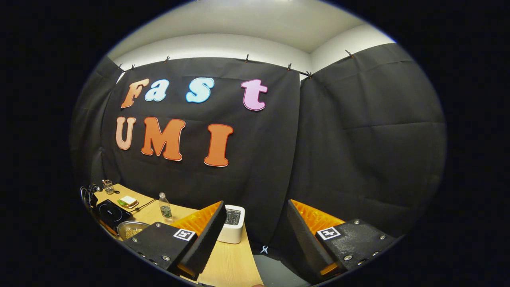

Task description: First push the handle of the pot to place it horizontally, then grasp the pot with both hands and set it on the induction cooktop.

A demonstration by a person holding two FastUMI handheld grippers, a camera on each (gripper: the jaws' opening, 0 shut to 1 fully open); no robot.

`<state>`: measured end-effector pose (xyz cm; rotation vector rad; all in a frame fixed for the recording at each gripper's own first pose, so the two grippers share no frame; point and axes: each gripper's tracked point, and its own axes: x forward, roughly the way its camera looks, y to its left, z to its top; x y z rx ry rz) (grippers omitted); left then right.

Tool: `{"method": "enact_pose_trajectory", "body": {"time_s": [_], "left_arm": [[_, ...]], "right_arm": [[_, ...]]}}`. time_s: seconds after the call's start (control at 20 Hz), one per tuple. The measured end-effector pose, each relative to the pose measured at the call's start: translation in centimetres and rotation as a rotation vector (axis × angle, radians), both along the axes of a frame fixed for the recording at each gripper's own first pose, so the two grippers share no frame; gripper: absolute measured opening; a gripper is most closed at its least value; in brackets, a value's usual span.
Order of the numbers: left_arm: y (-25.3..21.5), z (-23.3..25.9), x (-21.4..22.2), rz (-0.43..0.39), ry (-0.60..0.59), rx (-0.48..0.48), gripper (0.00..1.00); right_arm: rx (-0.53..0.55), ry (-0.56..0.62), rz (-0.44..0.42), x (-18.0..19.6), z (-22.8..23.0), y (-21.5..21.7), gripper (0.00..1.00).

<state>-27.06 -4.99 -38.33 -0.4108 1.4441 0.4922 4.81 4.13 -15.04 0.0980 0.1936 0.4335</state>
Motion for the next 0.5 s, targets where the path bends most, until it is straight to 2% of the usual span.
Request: {"method": "enact_pose_trajectory", "body": {"time_s": [0.25,0.5], "left_arm": [[0.9,-2.5,-1.2,0.035,0.086,-0.041,0.07],[3.0,-4.1,-1.7,-0.006,0.159,-0.017,0.07]], "right_arm": [[-0.014,0.02,-0.026,-0.8,0.0,1.0,0.95],[-0.05,0.038,-0.07,-1.9,-0.4,1.0,0.95]]}}
